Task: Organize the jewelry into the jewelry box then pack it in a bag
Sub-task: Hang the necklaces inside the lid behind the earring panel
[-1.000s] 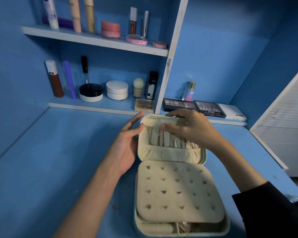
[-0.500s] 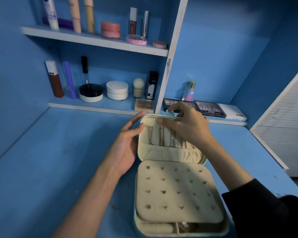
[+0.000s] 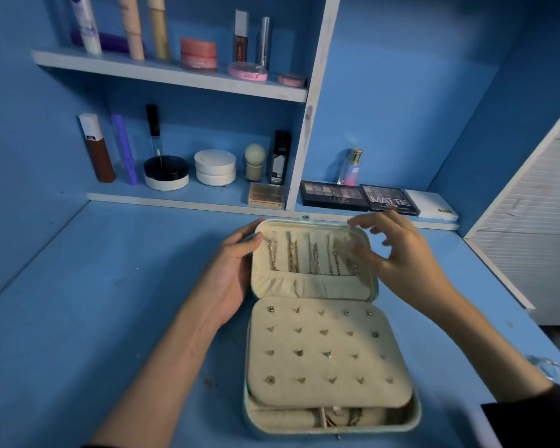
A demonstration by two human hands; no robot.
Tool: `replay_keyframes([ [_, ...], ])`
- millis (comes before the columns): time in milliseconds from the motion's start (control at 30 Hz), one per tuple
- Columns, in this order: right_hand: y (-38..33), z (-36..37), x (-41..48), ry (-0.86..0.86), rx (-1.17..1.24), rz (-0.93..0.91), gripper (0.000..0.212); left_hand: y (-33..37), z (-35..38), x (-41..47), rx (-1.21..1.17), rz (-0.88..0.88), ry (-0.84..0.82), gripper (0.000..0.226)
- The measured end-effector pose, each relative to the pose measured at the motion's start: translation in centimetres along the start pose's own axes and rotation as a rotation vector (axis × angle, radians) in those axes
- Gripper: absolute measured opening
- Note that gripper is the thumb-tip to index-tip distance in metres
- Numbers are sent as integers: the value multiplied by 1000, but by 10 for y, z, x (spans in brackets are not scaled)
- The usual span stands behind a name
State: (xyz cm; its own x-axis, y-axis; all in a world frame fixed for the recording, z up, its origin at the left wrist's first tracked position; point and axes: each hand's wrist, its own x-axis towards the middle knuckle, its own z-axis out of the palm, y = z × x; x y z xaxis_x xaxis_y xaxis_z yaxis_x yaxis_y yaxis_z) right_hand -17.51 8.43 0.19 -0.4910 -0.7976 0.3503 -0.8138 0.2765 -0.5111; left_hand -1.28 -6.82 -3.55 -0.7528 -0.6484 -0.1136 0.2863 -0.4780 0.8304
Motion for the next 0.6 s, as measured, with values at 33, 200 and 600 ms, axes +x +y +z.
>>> replay_keyframes([
  [33,5,-3,-5,-15,-10,-27,21,-1,0,1,29,-5,16,29],
  [200,16,-23,-24,-209,49,-87,24,-3,-3,2,137,-20,41,28],
  [600,26,-50,-56,-538,64,-158,35,-4,-10,5,505,53,177,36],
])
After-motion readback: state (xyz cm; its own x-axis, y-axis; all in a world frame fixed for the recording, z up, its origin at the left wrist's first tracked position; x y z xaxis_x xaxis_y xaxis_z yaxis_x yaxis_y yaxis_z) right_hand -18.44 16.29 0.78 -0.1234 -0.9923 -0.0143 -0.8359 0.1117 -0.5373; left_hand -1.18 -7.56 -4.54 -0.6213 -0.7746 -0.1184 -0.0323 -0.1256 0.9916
